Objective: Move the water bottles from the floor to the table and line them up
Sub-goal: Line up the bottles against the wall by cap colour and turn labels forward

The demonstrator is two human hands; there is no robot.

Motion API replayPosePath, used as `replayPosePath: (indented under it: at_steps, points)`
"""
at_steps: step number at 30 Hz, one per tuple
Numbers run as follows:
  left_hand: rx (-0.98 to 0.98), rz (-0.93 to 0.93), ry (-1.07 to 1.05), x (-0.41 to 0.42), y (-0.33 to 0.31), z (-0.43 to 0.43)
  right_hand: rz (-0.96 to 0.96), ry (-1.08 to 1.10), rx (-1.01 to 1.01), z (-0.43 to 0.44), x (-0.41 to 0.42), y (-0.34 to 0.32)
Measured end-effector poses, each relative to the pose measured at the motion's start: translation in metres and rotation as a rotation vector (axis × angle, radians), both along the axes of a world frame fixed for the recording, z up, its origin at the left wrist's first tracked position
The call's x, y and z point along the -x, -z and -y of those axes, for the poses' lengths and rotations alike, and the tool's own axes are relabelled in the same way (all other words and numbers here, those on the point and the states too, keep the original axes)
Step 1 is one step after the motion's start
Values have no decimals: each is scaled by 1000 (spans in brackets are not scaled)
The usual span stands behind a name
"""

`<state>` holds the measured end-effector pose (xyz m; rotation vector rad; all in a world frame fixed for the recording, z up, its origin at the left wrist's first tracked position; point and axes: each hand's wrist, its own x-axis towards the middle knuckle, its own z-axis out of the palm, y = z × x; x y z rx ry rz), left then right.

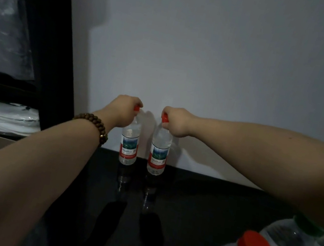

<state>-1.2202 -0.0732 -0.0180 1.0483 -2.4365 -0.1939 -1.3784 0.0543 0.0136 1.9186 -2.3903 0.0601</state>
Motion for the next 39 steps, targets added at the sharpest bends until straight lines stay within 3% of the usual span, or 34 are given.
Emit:
replayPosePath:
  at_steps: [13, 17, 21, 30, 35, 39]
  points:
    - [-47, 19, -3, 1, 11, -6, 5, 27, -32, -5, -1, 1]
    - [-43, -40, -46, -11, 4, -25, 19, 30, -31, -35, -9, -13]
    - [-2, -17, 50, -31, -16, -65, -70, -12, -77, -86, -28, -40]
    - [-20, 302, 362, -87, -76, -215, -46, -76, -113, -218, -78, -80]
    - [-268, 481, 516, -109, -95, -300, -8, -134, -183, -271, -95, -80]
    - [-266, 727, 545, -113, -97, -340, -53, -173, -266, -295, -105, -75]
